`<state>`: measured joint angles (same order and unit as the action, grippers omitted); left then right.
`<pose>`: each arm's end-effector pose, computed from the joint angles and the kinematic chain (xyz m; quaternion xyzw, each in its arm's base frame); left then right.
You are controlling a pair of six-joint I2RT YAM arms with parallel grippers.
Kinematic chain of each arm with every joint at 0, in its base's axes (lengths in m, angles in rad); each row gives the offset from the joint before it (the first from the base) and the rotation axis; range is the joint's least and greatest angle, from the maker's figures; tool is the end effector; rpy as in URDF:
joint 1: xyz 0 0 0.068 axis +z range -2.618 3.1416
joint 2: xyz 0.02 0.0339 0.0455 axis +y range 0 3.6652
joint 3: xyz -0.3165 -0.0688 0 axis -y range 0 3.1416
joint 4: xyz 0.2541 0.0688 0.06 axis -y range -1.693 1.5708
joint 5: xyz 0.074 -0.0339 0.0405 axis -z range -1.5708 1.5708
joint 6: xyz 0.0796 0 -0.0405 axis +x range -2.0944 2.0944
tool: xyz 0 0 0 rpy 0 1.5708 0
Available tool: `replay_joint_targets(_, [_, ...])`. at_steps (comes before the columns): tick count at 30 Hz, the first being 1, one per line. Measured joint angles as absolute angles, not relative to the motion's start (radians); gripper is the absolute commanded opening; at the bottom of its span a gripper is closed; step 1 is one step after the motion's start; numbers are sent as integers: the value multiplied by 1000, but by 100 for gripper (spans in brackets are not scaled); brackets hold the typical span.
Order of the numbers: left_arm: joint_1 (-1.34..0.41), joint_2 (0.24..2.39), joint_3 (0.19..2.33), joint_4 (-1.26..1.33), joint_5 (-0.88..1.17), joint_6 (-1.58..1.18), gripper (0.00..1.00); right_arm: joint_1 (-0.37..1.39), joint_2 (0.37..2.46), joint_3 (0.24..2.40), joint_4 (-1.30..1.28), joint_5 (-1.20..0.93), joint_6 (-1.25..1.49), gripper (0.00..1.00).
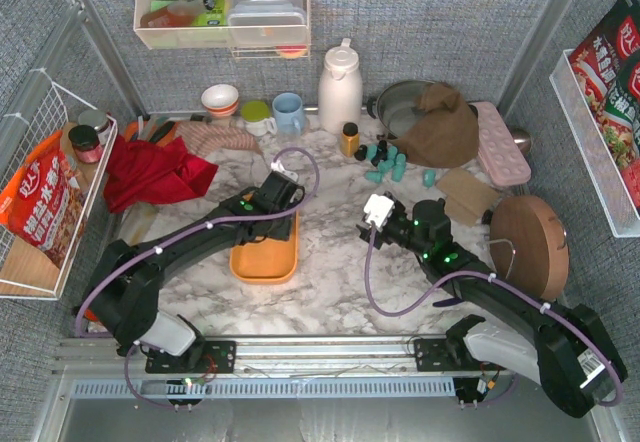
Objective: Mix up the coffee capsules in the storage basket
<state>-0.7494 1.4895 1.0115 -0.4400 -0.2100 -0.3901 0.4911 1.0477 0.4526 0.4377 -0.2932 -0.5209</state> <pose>0.2600 -0.2193 0.2447 0.1353 0.9328 -0.0884 0.3220 0.2134 0.1402 0.2714 -0.4476 0.6121 0.1015 0.6439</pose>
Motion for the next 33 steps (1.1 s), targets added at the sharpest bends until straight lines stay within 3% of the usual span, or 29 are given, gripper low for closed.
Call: replay_joint_targets(33, [-736, 1636, 992, -241, -200, -395, 55, 491, 1082, 473, 396, -323, -532, 68])
